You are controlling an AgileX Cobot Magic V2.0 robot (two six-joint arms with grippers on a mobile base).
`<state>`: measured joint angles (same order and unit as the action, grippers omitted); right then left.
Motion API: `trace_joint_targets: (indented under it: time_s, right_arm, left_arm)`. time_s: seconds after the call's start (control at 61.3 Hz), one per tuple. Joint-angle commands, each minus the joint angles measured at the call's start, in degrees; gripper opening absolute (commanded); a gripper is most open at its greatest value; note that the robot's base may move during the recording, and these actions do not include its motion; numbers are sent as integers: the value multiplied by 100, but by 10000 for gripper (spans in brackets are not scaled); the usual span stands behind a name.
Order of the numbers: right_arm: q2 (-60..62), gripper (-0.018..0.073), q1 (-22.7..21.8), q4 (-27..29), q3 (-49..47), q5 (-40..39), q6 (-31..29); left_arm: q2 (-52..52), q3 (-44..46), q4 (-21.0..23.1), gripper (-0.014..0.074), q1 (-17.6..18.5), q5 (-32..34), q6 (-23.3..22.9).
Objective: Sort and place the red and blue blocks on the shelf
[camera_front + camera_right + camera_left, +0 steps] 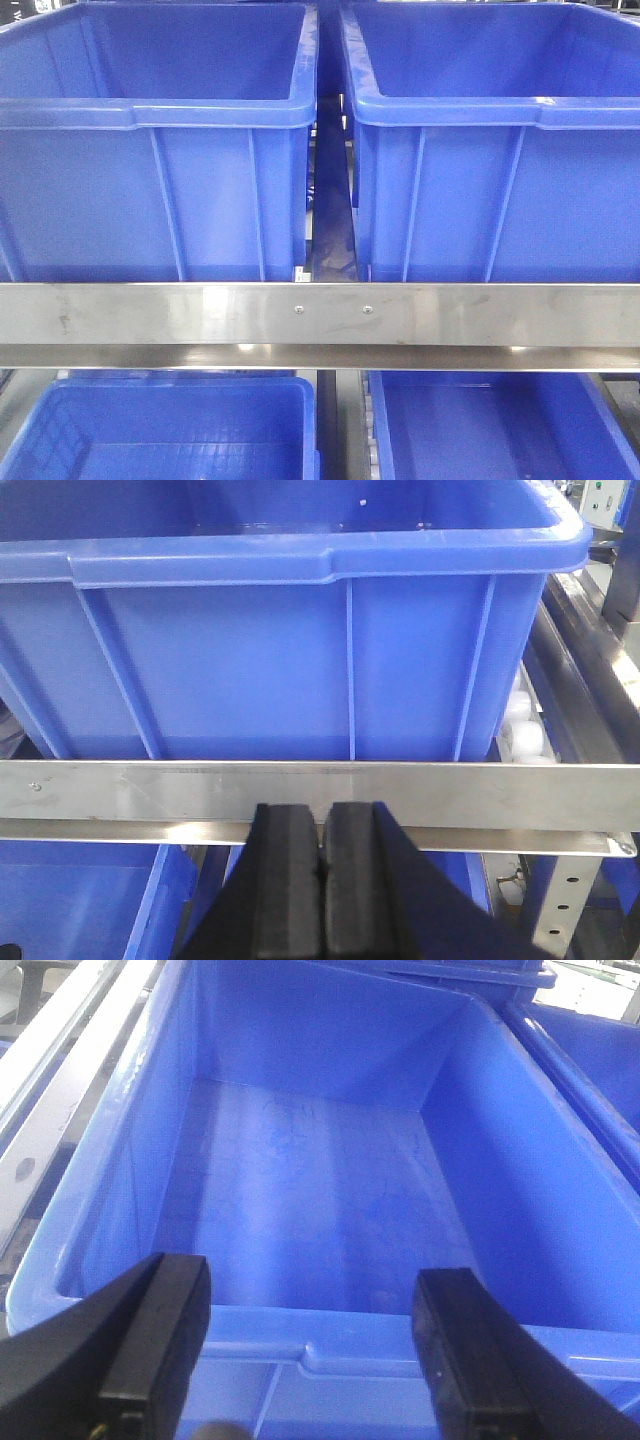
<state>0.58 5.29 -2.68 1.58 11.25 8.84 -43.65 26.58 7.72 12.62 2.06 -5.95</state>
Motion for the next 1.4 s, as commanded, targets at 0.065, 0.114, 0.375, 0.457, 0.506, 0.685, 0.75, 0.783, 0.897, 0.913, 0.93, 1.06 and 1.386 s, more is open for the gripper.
trace_joint_targets:
  time_s: [0.065,0.114,0.375,0.457,0.506,0.685,0.75,0.783,0.897,0.913,0.93,1.06,1.386]
  right_arm:
    - [109,71,-31,-10,-94,-481,-56]
    - [109,71,-31,-10,-94,-481,-56]
    - [109,71,-31,-10,-94,-481,-56]
    - [109,71,-31,-10,-94,-481,-56]
    - [109,71,-31,-10,-94,-481,-56]
    - [109,71,-31,-10,-94,-481,-56]
    - [109,71,-31,-10,-94,-481,-56]
    - [109,71,-31,-10,-94,-481,-56]
    - [109,71,-31,-10,-94,-481,-56]
    - [109,71,-31,-10,-94,-481,-56]
    - [109,71,-31,-10,-94,-481,-56]
    - [109,71,-31,-10,-94,-481,-56]
    - [109,71,-31,-10,-94,-481,-56]
  left_arm:
    - [5,164,37,85,43,494,5]
    - [5,164,37,85,43,494,5]
    - [5,164,37,85,43,494,5]
    - [5,164,37,85,43,494,5]
    - [5,164,37,85,43,494,5]
    - [5,164,-93,85,43,494,29]
    - [136,164,-212,85,52,419,83]
    - [247,138,-459,85,52,380,96]
    - [934,-96,-1098,85,-11,200,96]
    - [1082,-179,-1124,85,-43,169,96]
    - [1181,-240,-1124,85,-65,158,96]
    - [2138,-1001,-972,85,-264,25,96]
    - [3903,-2738,-551,85,-732,-24,96]
